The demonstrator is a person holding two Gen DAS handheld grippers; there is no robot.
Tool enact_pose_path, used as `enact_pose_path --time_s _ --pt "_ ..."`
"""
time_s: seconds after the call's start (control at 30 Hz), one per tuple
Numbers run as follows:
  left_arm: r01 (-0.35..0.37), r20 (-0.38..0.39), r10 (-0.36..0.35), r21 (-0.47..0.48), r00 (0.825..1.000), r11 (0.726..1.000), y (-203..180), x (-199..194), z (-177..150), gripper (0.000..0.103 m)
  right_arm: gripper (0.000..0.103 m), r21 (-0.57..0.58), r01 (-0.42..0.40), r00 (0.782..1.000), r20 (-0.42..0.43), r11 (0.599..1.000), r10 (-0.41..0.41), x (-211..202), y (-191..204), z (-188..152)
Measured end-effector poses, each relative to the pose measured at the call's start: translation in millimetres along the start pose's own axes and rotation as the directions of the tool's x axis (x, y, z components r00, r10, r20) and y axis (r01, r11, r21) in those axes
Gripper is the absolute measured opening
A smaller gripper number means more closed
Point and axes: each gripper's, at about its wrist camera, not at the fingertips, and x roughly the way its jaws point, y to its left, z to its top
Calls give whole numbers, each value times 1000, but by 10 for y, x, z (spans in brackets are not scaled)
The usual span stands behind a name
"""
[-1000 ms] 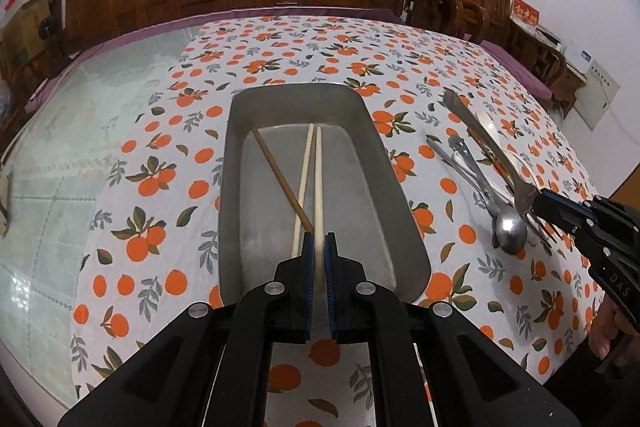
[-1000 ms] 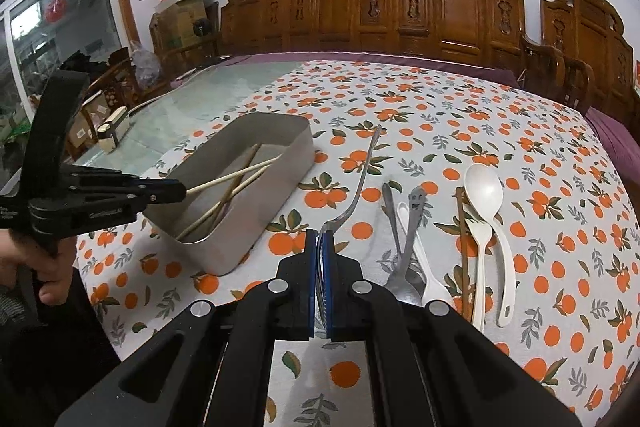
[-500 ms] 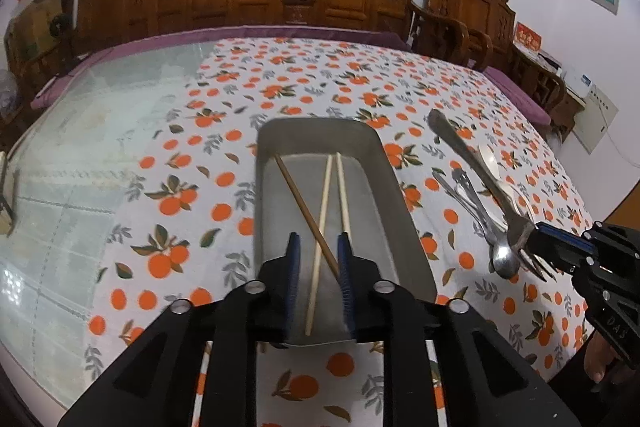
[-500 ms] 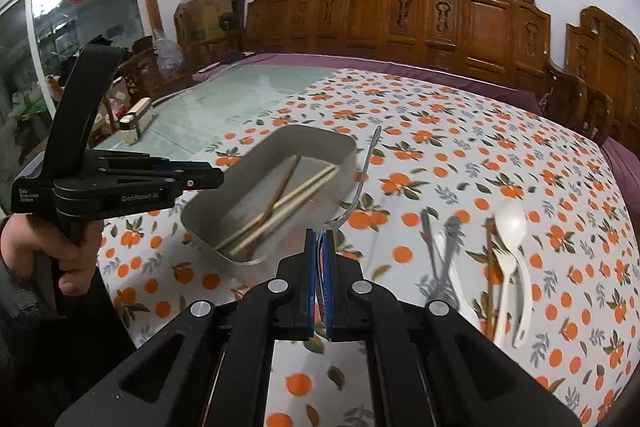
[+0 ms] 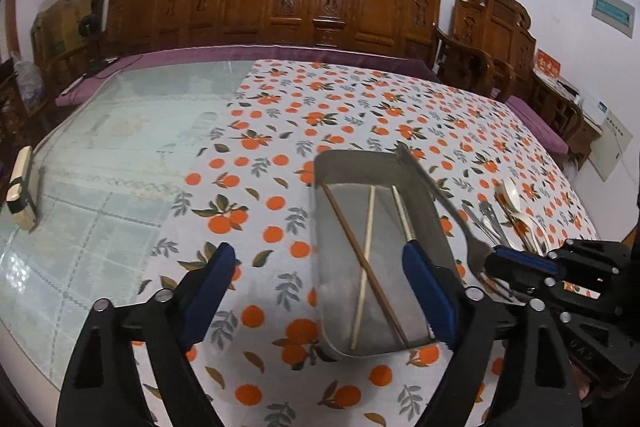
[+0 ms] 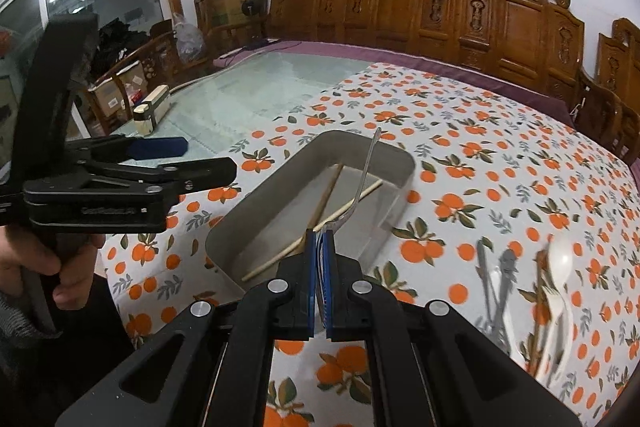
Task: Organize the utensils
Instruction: 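Lower the chopstick into the tray with the left gripper while the right gripper drops the fork in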
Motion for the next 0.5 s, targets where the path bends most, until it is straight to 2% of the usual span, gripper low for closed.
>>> enact_pose_path --time_s 0.2,0.5 --pt "-26 4 26 -26 1000 999 101 1 25 87 4 2 -18 999 -42 1000 18 268 37 61" --pt "-22 -4 22 -28 1000 999 105 21 6 87 4 5 -20 995 -94 1000 21 630 53 81"
